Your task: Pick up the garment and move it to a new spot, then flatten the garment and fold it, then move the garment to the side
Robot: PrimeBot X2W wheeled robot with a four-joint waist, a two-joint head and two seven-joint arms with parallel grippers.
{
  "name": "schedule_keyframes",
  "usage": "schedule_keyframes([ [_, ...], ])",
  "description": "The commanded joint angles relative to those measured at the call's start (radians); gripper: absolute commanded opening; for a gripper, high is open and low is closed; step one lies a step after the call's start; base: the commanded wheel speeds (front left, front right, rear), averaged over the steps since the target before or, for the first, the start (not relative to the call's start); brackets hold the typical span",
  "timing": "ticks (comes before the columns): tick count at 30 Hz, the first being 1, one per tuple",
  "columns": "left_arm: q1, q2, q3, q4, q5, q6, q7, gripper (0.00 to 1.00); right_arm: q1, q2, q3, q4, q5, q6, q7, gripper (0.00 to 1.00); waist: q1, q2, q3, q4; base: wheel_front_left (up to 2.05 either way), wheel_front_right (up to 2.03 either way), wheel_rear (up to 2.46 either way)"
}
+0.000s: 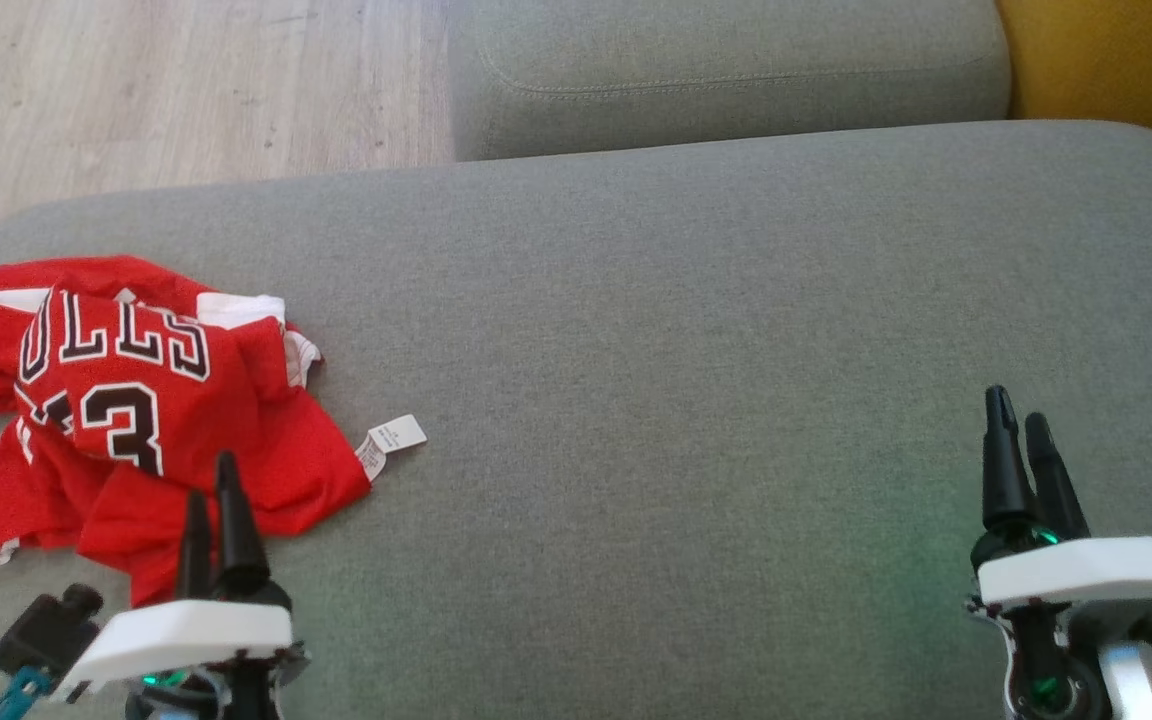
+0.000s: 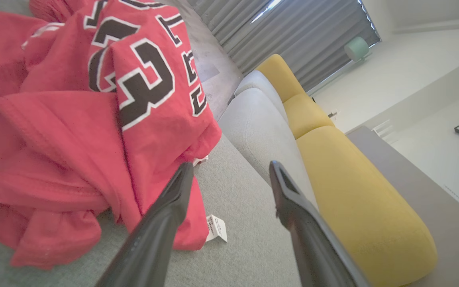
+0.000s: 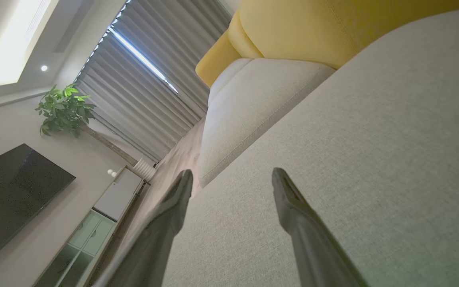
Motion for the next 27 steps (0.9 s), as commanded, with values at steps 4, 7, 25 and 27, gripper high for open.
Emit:
schedule_keyframes([
  [4,-0.055,0.009,-0.012,-0.057,0.105,0.011,-0.027,1.0,-0.053,-0.006,0.03,-0.058,-0.103,0.0,-0.026,1.0,0.0,0.0,0.005,-0.002,0.0,0.0,0.0],
  [7,-0.058,0.009,-0.023,-0.068,0.155,0.017,-0.036,1.0,-0.055,-0.006,0.041,-0.065,-0.152,0.0,-0.035,1.0,0.0,0.0,0.007,-0.003,0.0,0.0,0.0],
  [25,-0.06,0.035,-0.126,-0.086,0.416,0.012,-0.087,1.0,-0.054,-0.007,0.072,-0.087,-0.41,0.0,-0.085,1.0,0.0,0.0,0.01,-0.009,0.0,0.0,0.0],
  [27,-0.062,0.043,-0.143,-0.076,0.445,0.013,-0.093,1.0,-0.053,-0.007,0.074,-0.086,-0.439,0.0,-0.091,1.0,0.0,0.0,0.011,-0.01,0.0,0.0,0.0],
])
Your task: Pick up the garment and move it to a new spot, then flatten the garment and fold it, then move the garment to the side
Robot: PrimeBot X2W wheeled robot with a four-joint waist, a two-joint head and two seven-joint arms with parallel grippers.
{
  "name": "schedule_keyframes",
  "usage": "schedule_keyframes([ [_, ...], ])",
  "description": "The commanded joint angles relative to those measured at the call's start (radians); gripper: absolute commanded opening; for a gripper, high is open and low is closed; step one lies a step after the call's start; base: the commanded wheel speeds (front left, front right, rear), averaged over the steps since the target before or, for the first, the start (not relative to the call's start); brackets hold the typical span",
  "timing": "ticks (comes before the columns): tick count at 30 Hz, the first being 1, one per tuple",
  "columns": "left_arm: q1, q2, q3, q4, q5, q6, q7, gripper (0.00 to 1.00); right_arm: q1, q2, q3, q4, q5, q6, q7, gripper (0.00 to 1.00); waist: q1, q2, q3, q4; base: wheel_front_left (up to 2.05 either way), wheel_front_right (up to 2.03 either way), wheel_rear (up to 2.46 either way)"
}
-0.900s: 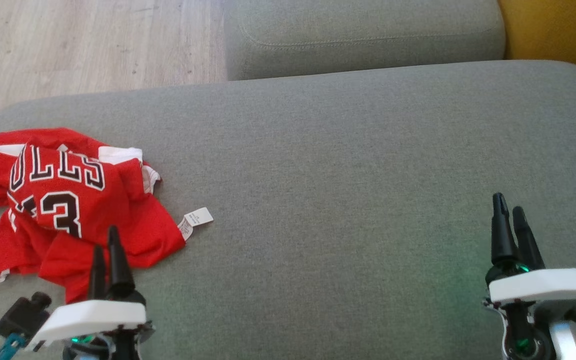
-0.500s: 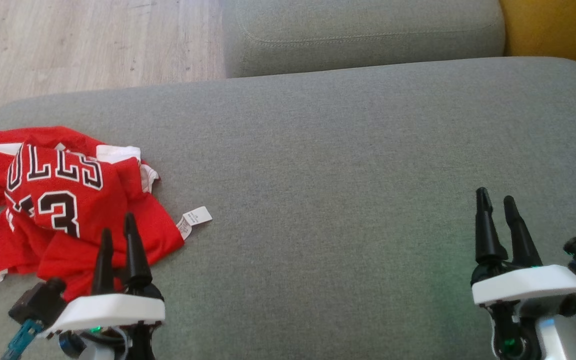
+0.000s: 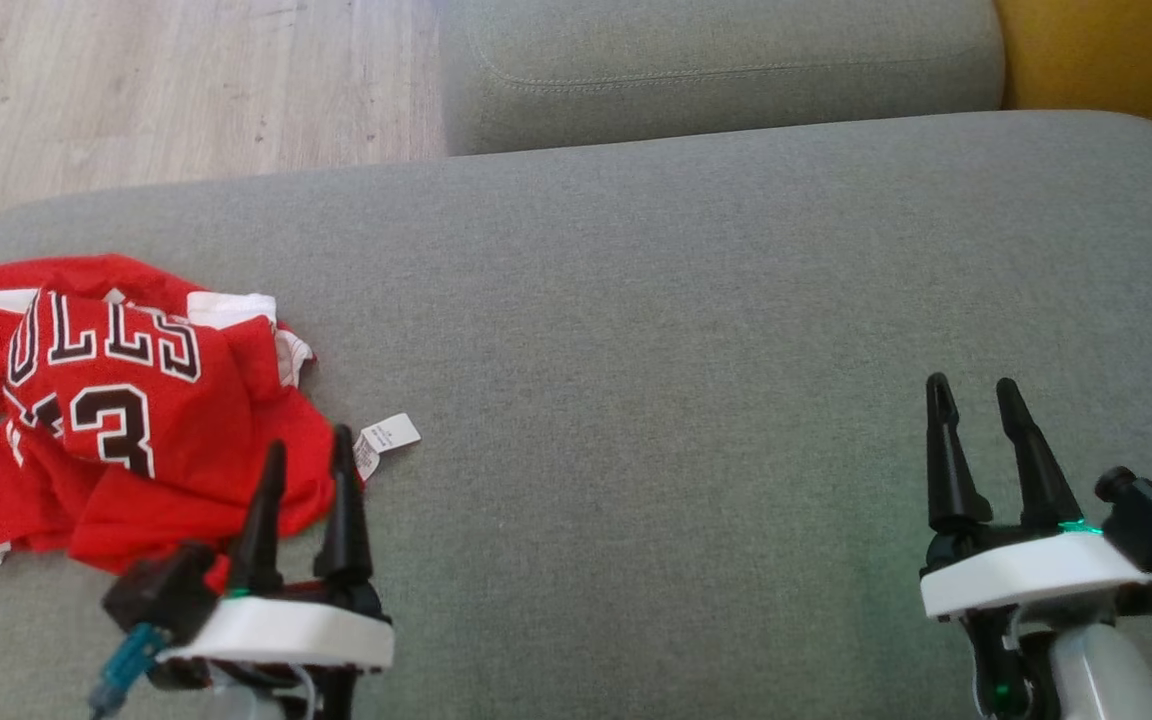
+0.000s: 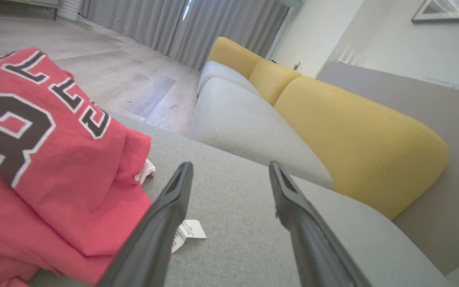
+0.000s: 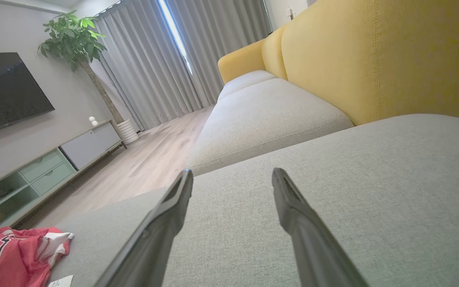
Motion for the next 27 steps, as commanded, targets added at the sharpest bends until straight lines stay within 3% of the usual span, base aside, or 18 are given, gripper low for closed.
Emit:
schedule_keyframes([
  [1,-0.05,0.019,0.005,-0.028,0.035,0.002,-0.016,1.0,-0.045,-0.007,0.018,-0.039,-0.039,0.0,-0.017,1.0,0.0,-0.0001,0.001,0.0,0.0,0.0,0.0],
  [8,-0.059,0.055,-0.055,-0.004,0.142,0.03,-0.037,1.0,-0.045,-0.007,0.018,-0.027,-0.159,-0.001,-0.038,1.0,0.0,-0.0001,0.002,-0.003,0.0,0.0,0.0],
  [20,-0.082,0.128,-0.176,0.001,0.324,0.151,-0.073,1.0,-0.053,-0.008,0.053,-0.047,-0.352,-0.001,-0.073,1.0,0.0,-0.0001,-0.005,-0.01,0.0,0.0,0.0],
  [27,-0.071,0.1,-0.139,-0.06,0.296,0.204,-0.094,1.0,-0.042,-0.009,0.052,-0.058,-0.305,-0.001,-0.094,1.0,0.0,-0.0001,-0.007,-0.012,0.0,0.0,0.0],
])
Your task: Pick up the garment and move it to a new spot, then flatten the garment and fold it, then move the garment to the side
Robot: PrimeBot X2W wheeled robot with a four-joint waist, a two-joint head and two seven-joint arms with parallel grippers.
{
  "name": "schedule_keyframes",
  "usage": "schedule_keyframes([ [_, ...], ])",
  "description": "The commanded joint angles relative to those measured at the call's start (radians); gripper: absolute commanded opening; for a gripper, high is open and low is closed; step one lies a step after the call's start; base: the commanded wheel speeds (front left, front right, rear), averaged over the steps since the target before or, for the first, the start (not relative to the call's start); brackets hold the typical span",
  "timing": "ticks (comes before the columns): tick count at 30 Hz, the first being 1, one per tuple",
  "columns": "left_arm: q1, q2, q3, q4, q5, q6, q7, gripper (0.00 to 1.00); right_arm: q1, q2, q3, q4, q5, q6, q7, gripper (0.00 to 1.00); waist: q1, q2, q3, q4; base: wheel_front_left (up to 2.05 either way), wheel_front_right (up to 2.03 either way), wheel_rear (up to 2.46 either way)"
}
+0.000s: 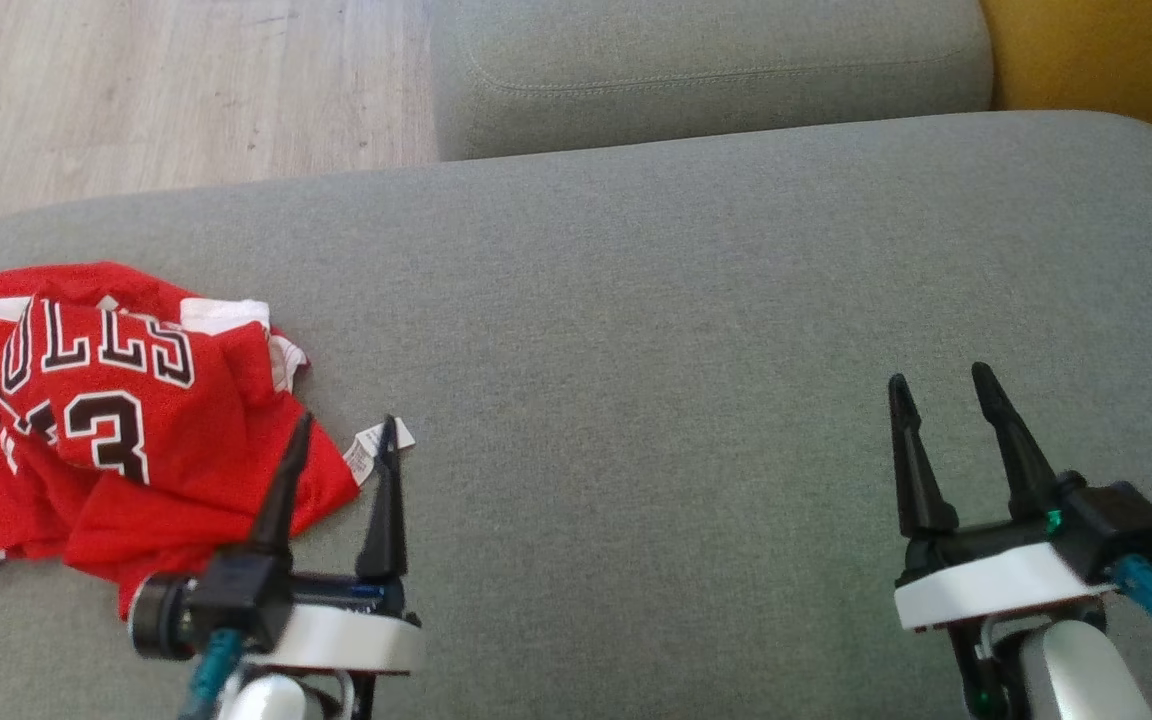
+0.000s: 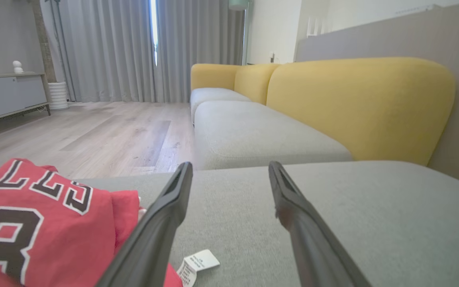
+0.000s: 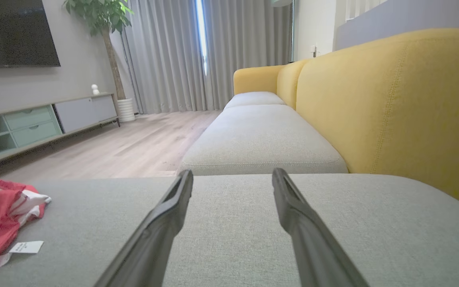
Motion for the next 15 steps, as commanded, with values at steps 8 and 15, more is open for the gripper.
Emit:
schedule_keyframes([
  [8,0.005,-0.054,0.131,-0.098,0.018,-0.057,-0.034,1.0,-0.024,-0.008,0.033,-0.037,0.162,-0.001,-0.037,1.0,0.0,0.0,0.001,-0.002,0.0,0.0,0.0],
  [15,0.027,-0.091,0.165,-0.042,0.093,-0.141,-0.055,1.0,-0.011,-0.009,0.053,0.035,0.146,-0.001,-0.057,1.0,0.0,0.0,0.003,-0.003,0.0,0.0,0.0],
])
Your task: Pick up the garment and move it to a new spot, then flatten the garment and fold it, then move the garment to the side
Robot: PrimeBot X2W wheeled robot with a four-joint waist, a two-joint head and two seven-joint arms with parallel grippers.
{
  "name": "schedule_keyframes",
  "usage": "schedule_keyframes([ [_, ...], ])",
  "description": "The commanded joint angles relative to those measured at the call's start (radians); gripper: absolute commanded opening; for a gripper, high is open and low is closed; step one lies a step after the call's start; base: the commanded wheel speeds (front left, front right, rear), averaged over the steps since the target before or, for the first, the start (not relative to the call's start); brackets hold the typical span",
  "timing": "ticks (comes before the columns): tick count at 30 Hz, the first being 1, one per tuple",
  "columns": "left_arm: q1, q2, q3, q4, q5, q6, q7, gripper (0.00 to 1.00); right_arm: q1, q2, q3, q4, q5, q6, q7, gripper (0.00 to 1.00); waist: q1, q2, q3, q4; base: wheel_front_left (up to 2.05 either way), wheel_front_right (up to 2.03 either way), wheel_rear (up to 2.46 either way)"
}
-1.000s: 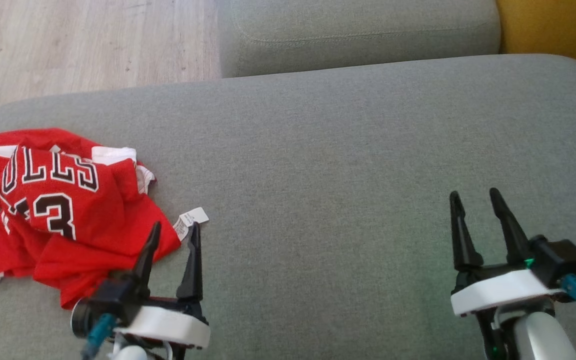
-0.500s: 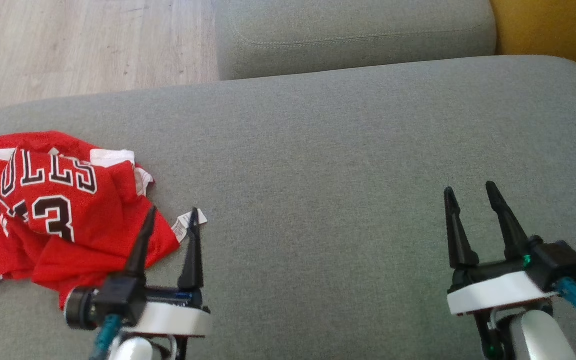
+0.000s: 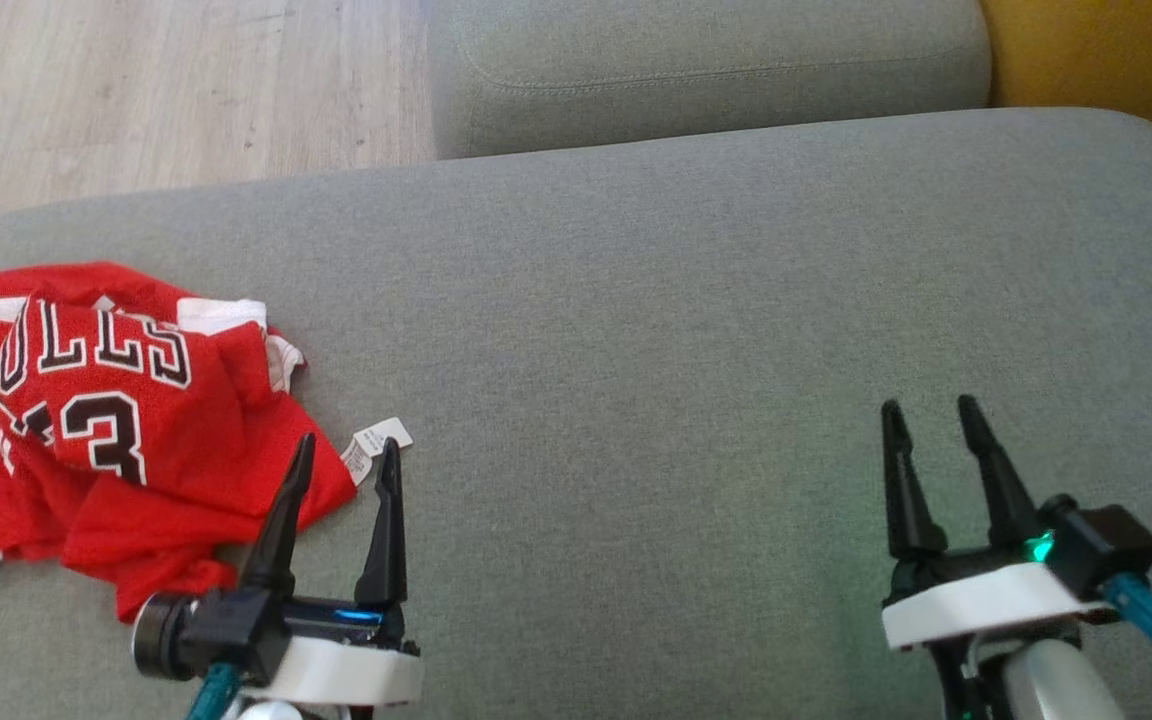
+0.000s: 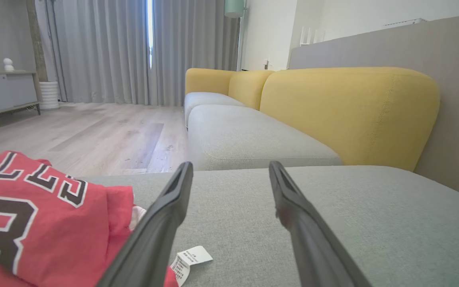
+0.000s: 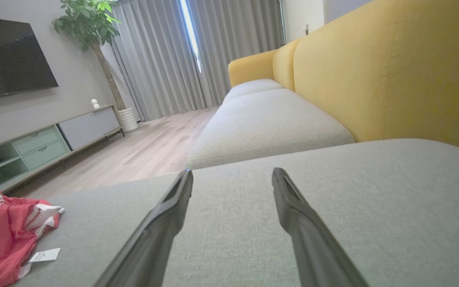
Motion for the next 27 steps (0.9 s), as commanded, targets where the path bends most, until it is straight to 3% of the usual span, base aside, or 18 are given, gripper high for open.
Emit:
schedule_keyframes([
  [1,-0.03,-0.007,0.039,-0.028,0.038,-0.003,-0.016,1.0,-0.018,-0.008,0.032,-0.013,-0.023,-0.001,-0.017,1.0,-0.0001,0.0,0.0,0.0,0.0,0.0,0.0],
  [17,-0.04,-0.028,0.08,0.016,0.075,-0.046,-0.022,1.0,-0.041,-0.008,0.04,0.01,-0.024,-0.001,-0.023,1.0,-0.0001,0.0,0.003,0.006,0.0,0.0,0.0],
  [27,-0.033,-0.028,0.091,0.013,0.065,-0.035,-0.022,1.0,-0.033,-0.008,0.086,0.008,-0.005,-0.001,-0.023,1.0,-0.0001,0.0,-0.017,0.075,0.0,0.0,0.0],
])
